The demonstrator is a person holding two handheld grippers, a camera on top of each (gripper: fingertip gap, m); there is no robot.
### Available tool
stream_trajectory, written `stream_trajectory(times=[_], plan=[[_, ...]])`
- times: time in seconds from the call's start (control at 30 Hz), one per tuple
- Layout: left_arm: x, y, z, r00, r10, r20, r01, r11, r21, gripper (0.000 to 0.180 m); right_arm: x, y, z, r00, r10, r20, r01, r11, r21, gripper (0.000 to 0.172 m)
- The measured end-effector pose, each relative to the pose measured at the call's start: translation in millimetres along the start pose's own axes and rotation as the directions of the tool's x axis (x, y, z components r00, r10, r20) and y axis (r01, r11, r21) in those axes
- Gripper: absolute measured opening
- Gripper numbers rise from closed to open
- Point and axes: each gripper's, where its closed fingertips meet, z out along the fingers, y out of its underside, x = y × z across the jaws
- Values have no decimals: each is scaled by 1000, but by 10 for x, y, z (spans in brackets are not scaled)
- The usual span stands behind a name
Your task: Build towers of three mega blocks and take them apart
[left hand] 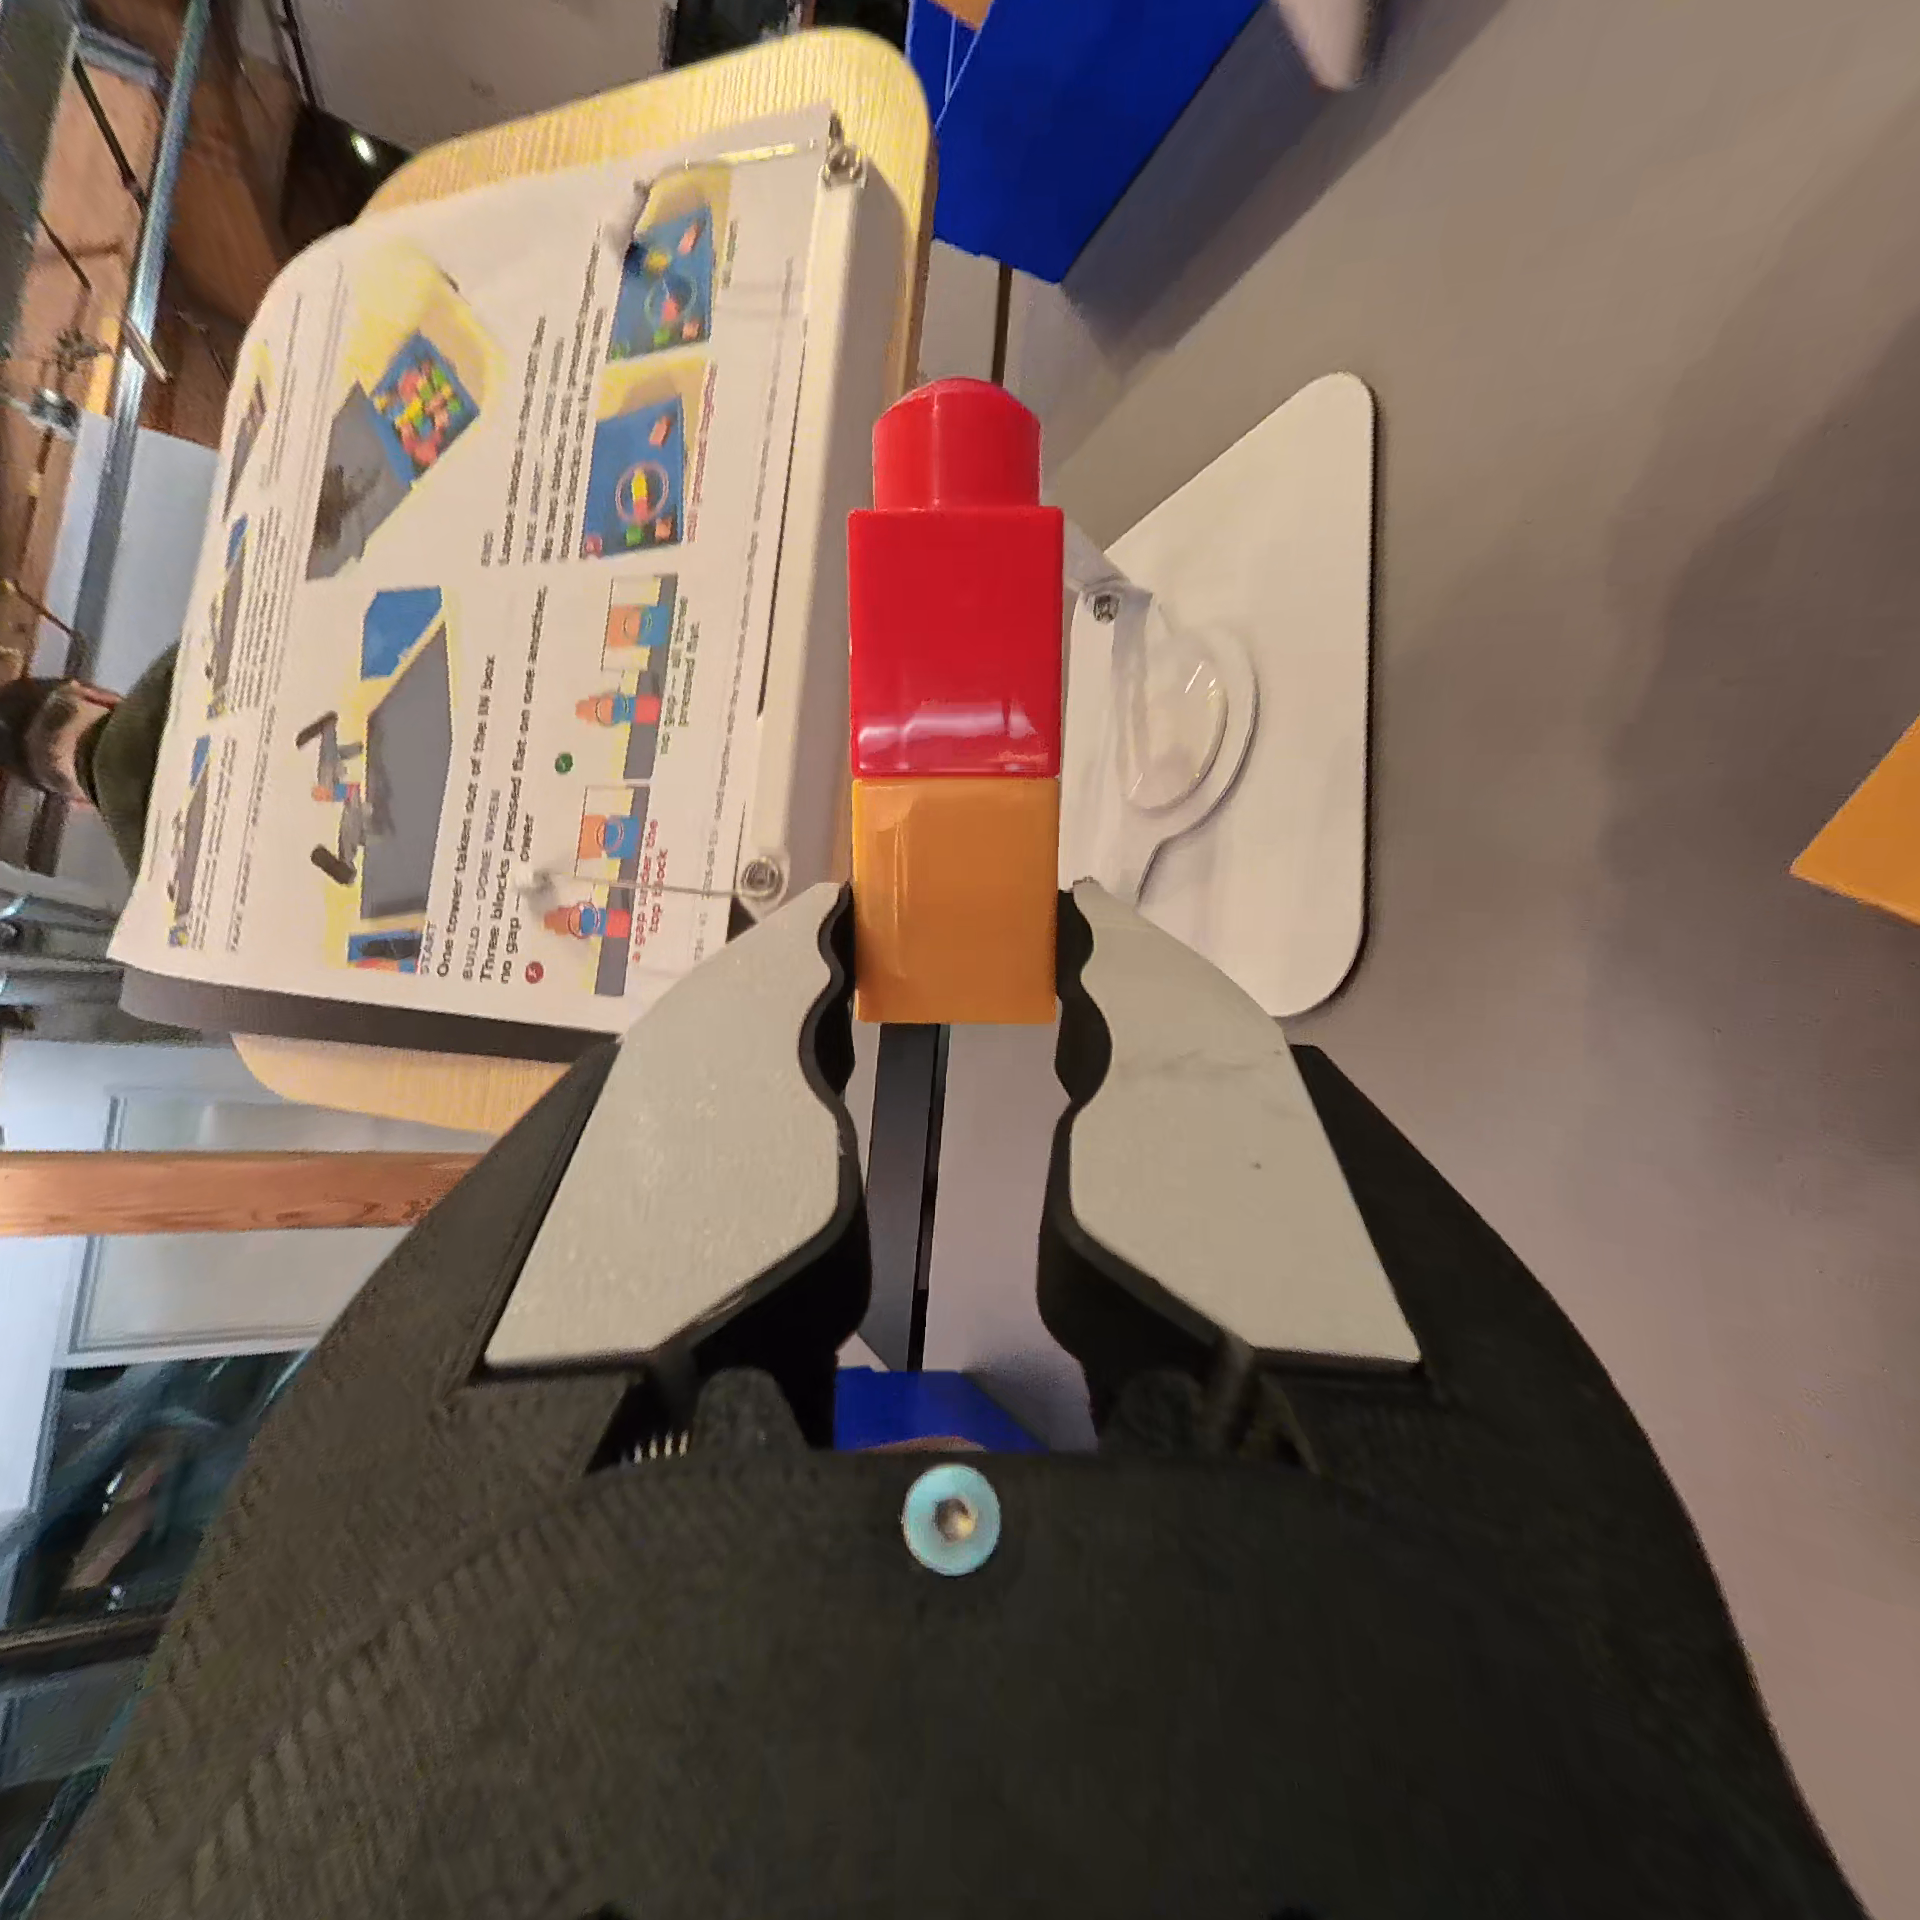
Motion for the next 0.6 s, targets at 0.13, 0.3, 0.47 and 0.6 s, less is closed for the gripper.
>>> stream_trajectory(times=[0.13, 0.3, 0.47, 0.6], plan=[[-6, 43, 10, 1000, -19, -7, 19, 1000, -4, 36, -331, -36, 301, 984, 44, 170, -40, 999, -27, 41], [11, 48, 26, 999, -28, -19, 28, 1000, -4, 36, -520, -137, 604, 972, 75, 221, -67, 997, -40, 35], [14, 71, 44, 999, -36, -23, 36, 999, -8, 36, -550, -192, 740, 968, 129, 216, -121, 991, -48, 32], [26, 77, 63, 998, -46, -33, 46, 999, -7, 36, -622, -199, 822, 949, 181, 257, -170, 983, -66, 35]])
